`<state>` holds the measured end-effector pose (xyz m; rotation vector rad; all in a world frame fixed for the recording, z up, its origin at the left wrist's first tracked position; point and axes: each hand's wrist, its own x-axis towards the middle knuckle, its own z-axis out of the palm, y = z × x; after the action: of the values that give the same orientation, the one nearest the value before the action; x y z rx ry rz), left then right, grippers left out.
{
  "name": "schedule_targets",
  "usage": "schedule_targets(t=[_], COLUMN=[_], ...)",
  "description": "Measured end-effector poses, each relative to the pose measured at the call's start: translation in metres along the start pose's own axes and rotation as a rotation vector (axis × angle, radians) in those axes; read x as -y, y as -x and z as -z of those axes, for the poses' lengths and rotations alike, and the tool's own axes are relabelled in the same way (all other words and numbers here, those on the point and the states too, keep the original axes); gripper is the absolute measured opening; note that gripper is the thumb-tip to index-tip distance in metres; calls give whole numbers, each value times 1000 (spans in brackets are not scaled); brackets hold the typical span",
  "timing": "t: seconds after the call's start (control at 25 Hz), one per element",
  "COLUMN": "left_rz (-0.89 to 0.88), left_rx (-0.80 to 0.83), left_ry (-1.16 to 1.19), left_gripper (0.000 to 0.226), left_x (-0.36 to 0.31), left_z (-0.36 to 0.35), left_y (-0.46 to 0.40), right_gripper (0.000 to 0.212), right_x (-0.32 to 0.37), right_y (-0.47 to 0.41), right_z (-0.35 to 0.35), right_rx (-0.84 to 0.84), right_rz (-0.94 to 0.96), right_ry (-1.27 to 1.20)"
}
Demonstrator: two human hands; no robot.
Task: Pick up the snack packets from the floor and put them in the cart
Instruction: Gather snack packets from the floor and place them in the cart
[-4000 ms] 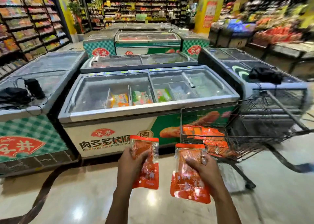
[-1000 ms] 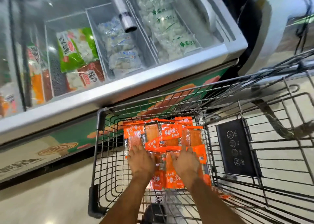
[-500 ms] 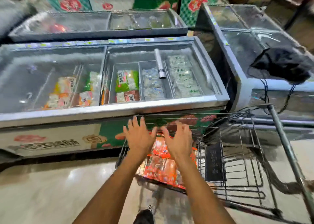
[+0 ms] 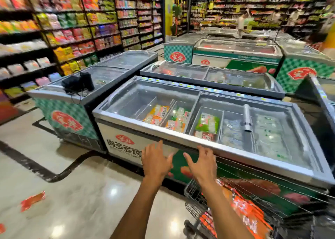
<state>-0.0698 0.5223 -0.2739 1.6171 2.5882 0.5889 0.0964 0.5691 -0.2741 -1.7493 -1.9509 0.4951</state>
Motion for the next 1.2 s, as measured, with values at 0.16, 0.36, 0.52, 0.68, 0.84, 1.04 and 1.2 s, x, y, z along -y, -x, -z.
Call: schedule_targets(t=[0.16, 0.36, 0.52, 0.68, 0.84, 1.04, 1.2], left_rz=[214, 462, 649, 785, 847, 893, 976], left_rx=[-67, -203, -242, -307, -365, -415, -444], left_ry=[67, 72, 49, 88, 69, 9, -39], left_gripper=[70, 67, 68, 66, 63, 59, 56], left_x=[127, 281, 399, 478, 547, 621, 679], left_z=[51, 115, 149, 171, 192, 221, 240], left_y=[34, 83, 119, 134, 107, 46, 10], right_gripper=[71, 69, 67, 65, 62, 54, 57], right_x=[102, 229, 325, 393, 465, 562, 634], right_y=[27, 84, 142, 178, 186, 161, 140], right_z=[-61, -154, -228, -283, -333, -395, -448], right_rx=[78, 207, 330, 450, 524, 587, 640], right_rz=[113, 267, 392, 529, 652, 775, 821], right_ry=[-58, -147, -178, -155, -171, -256, -302])
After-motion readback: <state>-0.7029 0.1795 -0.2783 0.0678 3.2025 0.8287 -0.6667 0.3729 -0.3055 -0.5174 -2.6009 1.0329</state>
